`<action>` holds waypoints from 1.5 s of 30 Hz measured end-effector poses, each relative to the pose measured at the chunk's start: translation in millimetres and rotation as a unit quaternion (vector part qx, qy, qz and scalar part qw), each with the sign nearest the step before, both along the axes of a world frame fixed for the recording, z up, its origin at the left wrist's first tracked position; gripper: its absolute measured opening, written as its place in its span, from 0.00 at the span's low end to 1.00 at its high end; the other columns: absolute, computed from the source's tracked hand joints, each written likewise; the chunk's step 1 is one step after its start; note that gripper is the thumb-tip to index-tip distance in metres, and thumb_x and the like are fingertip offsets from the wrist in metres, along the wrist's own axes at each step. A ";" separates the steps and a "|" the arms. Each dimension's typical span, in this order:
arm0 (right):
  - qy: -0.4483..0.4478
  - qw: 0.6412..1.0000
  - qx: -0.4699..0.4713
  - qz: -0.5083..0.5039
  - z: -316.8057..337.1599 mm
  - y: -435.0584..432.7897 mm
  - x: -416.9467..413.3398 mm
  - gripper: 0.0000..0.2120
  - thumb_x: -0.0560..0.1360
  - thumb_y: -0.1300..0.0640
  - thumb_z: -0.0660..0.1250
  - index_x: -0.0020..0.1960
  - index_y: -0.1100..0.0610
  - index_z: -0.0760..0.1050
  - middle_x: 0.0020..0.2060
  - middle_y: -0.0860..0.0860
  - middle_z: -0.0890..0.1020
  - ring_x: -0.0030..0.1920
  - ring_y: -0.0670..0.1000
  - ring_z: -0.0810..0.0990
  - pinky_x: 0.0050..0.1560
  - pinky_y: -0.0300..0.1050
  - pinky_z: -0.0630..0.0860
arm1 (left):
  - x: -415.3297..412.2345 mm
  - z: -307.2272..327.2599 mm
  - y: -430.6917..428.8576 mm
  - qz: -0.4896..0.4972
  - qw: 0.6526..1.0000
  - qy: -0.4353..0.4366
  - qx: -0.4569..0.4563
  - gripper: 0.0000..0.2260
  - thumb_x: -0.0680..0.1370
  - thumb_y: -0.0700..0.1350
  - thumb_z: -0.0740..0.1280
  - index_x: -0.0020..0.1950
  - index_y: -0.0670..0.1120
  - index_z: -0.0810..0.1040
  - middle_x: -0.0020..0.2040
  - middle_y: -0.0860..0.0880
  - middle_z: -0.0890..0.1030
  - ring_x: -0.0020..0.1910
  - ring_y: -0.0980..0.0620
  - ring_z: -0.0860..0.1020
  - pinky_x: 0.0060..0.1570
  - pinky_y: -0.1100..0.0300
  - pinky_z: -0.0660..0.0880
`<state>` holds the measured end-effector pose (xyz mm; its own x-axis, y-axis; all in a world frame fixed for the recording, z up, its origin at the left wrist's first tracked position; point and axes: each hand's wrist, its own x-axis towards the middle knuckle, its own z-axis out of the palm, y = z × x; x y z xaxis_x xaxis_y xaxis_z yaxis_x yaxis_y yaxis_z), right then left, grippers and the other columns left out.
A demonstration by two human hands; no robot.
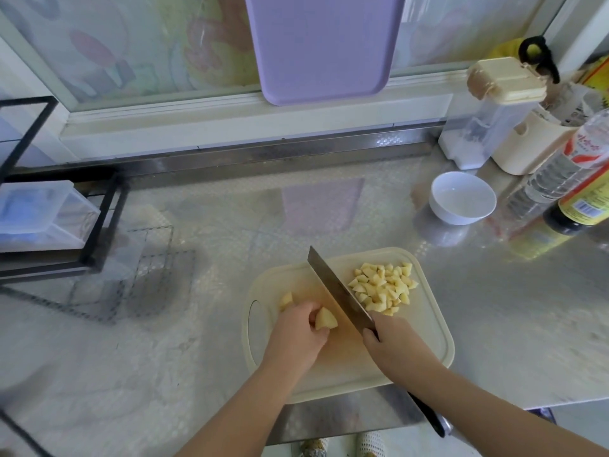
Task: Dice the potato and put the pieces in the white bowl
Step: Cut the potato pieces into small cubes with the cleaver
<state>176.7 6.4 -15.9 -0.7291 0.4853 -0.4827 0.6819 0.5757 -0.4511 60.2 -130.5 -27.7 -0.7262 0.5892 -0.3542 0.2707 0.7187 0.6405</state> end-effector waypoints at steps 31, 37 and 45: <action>-0.003 0.992 0.059 0.109 3.8 -3.3 15.4 0.10 0.84 0.51 0.52 0.59 0.49 0.70 0.36 0.45 0.73 0.41 0.51 0.79 0.43 0.47 0.78 | 11.8 -13.1 12.3 0.170 0.978 -0.062 0.100 0.09 0.71 0.48 0.77 0.46 0.50 0.79 0.40 0.55 0.83 0.39 0.62 0.80 0.40 0.66 0.75; -0.029 0.992 0.052 0.114 4.2 -4.5 11.3 0.10 0.84 0.52 0.52 0.60 0.51 0.70 0.39 0.48 0.76 0.42 0.51 0.80 0.45 0.48 0.79 | 12.4 -15.7 10.4 0.172 0.976 -0.075 0.115 0.08 0.71 0.46 0.77 0.46 0.49 0.80 0.39 0.55 0.83 0.38 0.63 0.80 0.39 0.69 0.74; -0.076 0.987 0.063 0.127 -1.4 -11.2 -3.3 0.08 0.83 0.58 0.54 0.60 0.53 0.68 0.39 0.49 0.72 0.43 0.53 0.79 0.43 0.48 0.79 | 12.7 -17.3 8.4 0.171 0.975 -0.072 0.125 0.08 0.71 0.45 0.77 0.47 0.47 0.81 0.40 0.54 0.83 0.37 0.63 0.80 0.39 0.66 0.76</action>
